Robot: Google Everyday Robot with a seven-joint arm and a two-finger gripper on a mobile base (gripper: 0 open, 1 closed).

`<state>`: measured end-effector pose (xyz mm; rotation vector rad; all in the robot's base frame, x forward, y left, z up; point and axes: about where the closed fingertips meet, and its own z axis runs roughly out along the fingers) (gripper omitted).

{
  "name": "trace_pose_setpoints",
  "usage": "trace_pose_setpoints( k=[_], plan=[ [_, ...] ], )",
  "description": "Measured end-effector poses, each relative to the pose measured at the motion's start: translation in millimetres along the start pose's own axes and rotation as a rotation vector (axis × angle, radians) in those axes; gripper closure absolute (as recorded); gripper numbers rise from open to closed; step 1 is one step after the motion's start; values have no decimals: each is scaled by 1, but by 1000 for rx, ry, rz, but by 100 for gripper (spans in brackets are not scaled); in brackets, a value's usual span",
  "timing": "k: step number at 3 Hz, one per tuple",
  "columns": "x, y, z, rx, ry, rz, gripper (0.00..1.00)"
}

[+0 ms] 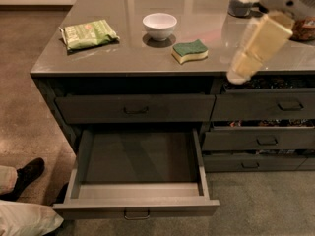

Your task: Place green jalapeno chip bag into middle drawer

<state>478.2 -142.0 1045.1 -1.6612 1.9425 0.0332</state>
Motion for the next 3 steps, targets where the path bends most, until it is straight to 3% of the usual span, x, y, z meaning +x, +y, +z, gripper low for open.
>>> trace_pose_setpoints(
  k=[1, 2, 3],
  plan=[
    [-61, -33, 13, 27, -111, -13, 0],
    [-115, -73, 50, 35, -174, 8, 0],
    [-173, -113, 114, 13, -179, 34, 0]
  ],
)
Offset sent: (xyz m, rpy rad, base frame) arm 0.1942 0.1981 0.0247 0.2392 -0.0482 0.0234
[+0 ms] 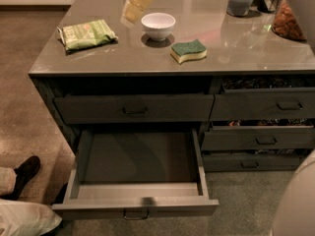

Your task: Place green jalapeno chip bag into middle drawer

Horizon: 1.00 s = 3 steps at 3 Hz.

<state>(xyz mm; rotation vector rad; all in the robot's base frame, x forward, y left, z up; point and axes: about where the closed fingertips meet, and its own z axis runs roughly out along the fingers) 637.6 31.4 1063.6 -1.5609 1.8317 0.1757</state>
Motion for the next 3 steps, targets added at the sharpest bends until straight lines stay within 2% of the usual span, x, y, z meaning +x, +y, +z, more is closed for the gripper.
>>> trace_pose_setpoints(
  k=[1, 2, 3],
  plan=[
    [0, 0, 0, 0, 0, 0, 0],
    [10, -3, 20, 7, 9, 57, 0],
    [23, -13, 61, 35, -2, 124, 0]
  ],
)
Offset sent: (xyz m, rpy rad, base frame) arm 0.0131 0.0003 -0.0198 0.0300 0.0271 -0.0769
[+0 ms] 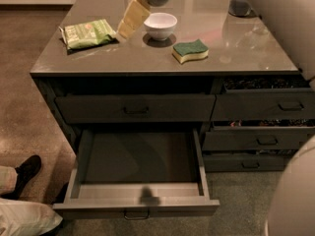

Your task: Place green jalapeno chip bag into middle drawer

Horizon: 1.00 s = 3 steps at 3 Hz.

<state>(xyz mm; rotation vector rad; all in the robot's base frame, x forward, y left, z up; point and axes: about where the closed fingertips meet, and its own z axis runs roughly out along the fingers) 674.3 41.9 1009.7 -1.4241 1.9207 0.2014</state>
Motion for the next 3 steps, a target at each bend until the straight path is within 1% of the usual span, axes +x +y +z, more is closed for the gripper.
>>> trace_pose_setpoints(
  k=[1, 2, 3],
  plan=[
    [9, -21, 59, 48, -26, 91, 0],
    [2, -50, 126, 108, -63, 242, 0],
    [-2, -63, 176, 119, -98, 365, 0]
  ],
)
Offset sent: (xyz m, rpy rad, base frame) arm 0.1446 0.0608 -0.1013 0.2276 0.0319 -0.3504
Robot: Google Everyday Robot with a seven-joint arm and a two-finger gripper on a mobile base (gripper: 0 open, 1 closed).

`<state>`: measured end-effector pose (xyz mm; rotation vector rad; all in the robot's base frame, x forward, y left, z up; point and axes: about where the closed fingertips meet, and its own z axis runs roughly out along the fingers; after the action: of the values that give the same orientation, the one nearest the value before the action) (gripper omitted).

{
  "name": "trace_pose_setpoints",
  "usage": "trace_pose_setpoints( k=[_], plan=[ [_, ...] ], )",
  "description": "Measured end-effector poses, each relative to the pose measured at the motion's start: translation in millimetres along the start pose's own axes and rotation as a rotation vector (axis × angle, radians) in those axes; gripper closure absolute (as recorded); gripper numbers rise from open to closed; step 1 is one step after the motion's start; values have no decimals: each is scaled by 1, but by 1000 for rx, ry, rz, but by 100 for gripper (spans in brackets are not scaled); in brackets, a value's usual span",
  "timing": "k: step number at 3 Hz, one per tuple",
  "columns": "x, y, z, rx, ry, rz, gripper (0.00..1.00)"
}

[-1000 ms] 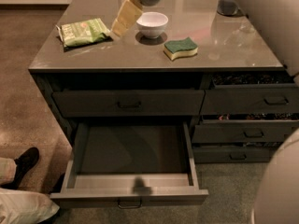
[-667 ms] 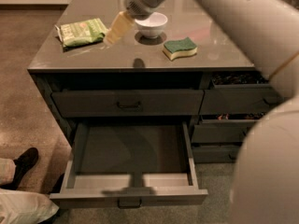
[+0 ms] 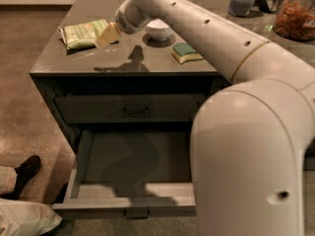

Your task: Place green jalapeno chip bag into middle drawer

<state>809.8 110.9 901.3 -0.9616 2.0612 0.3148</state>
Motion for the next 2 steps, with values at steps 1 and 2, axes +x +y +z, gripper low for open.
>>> trace_pose_setpoints(
  k=[1, 2],
  plan=[
    [-3, 0, 42, 7, -26, 90, 0],
    [-11, 1, 64, 13, -78, 137, 0]
  ],
)
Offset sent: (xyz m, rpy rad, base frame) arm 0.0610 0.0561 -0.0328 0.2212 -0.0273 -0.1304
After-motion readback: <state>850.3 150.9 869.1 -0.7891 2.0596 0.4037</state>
